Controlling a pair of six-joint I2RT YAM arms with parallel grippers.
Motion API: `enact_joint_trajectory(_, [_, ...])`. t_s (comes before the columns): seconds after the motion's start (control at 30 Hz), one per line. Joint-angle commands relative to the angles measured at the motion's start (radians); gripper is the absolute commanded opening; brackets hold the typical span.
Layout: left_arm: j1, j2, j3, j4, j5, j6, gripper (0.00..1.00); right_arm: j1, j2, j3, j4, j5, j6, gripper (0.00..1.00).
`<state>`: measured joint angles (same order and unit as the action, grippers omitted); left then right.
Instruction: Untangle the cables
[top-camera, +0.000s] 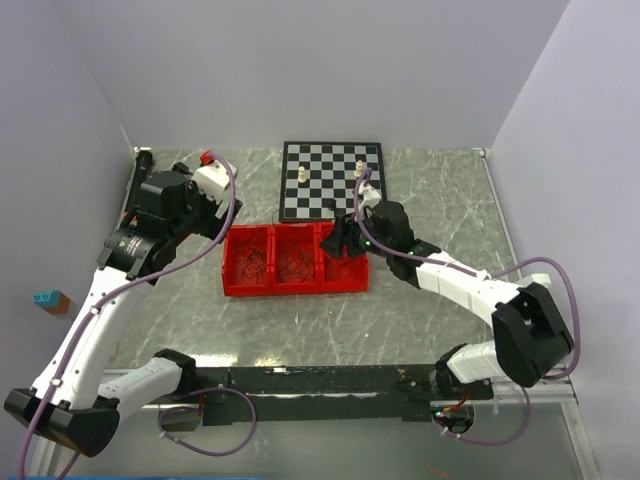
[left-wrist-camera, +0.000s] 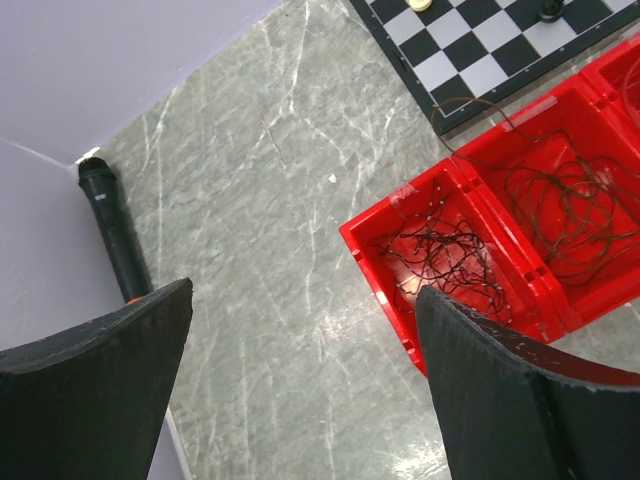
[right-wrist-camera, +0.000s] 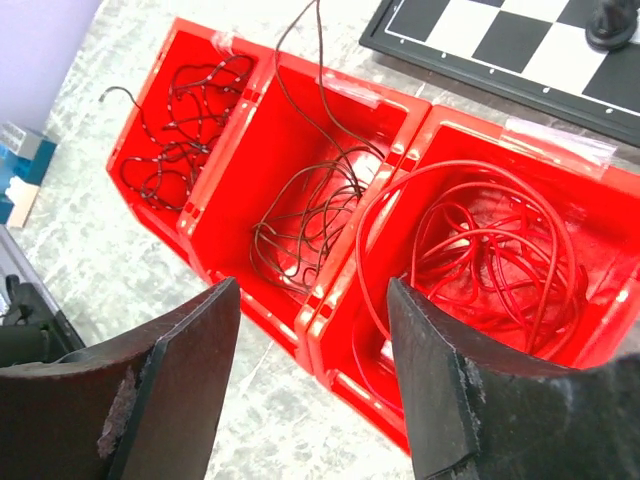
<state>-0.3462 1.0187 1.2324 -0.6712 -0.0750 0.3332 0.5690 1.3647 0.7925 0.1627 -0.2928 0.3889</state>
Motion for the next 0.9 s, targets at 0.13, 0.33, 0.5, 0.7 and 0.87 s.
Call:
enact_joint_trajectory(0.13, [0.094,0.110,0.123,-0.060,0.124,-0.144,0.97,-0.001,-0.153,0.114,-0.110,0.125,-0.005,1.00])
enact_joint_trajectory(0.33, [0.265,0.268,0.193,-0.120,0.198,-0.256,0.97,-0.026,-0.219,0.143,-0.253,0.228,0.021,1.00])
enact_joint_trajectory(0.5, [0.343,0.297,0.174,-0.133,0.308,-0.310,0.97,-0.050,-0.268,0.133,-0.342,0.293,0.047,1.00])
enact_joint_trajectory(0.7, [0.392,0.238,0.139,-0.062,0.354,-0.326,0.97,-0.060,-0.366,0.077,-0.384,0.376,0.030,1.00])
enact_joint_trajectory(0.87, [0.400,0.192,0.098,-0.027,0.313,-0.373,0.97,-0.061,-0.391,0.070,-0.417,0.397,0.012,1.00])
